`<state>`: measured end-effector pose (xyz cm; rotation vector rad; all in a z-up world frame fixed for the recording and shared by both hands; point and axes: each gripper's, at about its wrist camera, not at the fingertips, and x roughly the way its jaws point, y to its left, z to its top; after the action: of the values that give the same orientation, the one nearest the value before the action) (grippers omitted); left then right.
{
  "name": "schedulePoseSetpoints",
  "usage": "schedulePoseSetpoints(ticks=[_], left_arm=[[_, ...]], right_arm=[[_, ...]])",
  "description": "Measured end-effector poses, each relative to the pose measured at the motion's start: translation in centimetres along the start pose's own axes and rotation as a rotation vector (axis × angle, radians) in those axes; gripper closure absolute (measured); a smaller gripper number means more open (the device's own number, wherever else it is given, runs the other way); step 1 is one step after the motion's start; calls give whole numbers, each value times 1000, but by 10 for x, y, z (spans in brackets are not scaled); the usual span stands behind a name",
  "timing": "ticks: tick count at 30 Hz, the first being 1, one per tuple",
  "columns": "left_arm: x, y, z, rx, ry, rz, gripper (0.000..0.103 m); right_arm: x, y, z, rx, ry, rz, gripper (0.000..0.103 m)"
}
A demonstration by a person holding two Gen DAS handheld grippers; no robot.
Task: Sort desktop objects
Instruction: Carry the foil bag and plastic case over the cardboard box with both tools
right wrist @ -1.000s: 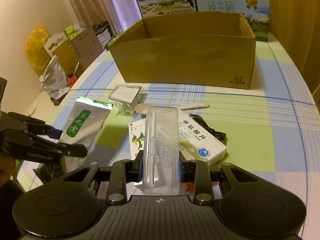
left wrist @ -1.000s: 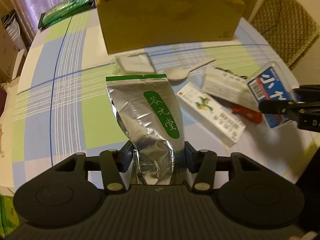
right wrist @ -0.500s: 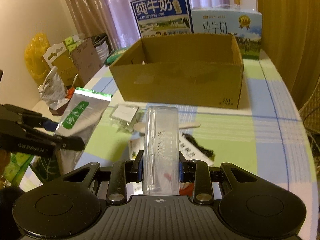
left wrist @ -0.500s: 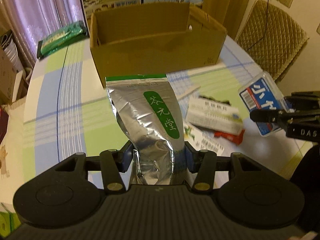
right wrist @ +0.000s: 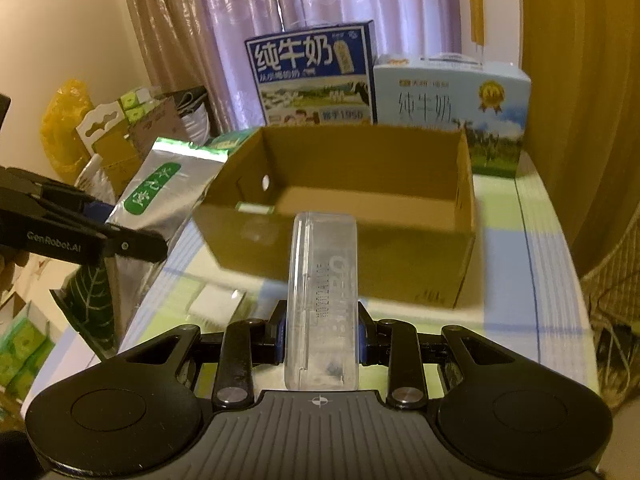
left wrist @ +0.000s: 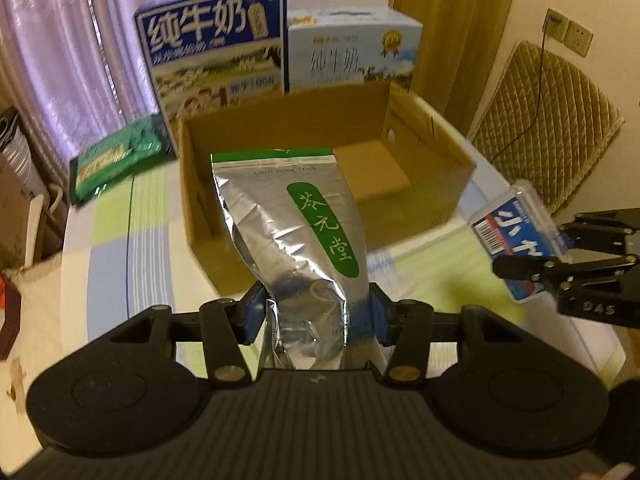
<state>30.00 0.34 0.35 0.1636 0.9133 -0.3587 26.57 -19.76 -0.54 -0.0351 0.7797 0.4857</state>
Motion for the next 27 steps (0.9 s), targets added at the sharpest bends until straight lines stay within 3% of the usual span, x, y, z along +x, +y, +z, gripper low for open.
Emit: schedulePoseSetpoints(ticks=[11, 27], left_arm=[[43, 17, 85, -27, -17, -10, 56], [102, 37, 123, -97, -5, -30, 56]], right_arm=[[52, -31, 75, -33, 2, -37, 75], [111, -48, 115, -33, 18, -63, 75]])
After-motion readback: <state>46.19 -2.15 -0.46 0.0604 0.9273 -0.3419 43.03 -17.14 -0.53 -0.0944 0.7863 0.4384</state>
